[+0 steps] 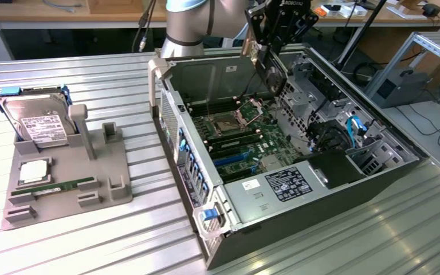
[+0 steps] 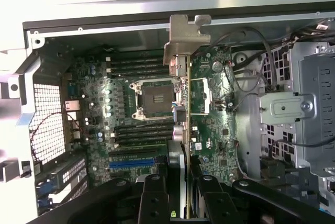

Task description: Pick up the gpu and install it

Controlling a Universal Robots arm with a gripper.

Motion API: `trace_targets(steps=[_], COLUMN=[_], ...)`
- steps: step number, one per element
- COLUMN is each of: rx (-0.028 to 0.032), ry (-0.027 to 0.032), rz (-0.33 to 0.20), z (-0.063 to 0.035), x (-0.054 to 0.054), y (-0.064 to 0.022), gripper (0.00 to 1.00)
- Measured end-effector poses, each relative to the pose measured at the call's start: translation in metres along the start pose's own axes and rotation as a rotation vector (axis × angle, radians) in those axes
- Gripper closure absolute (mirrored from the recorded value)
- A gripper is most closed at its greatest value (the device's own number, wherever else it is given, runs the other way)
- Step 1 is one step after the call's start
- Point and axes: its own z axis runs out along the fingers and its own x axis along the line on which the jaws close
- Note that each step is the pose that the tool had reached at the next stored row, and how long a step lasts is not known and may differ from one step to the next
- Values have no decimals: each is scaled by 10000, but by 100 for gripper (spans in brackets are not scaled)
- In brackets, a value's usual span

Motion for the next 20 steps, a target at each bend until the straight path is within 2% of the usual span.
trace_targets(steps=[20], rx=[0], ry=[0], rz=[1], z=[91], x=[-16], y=[-2], gripper=[73])
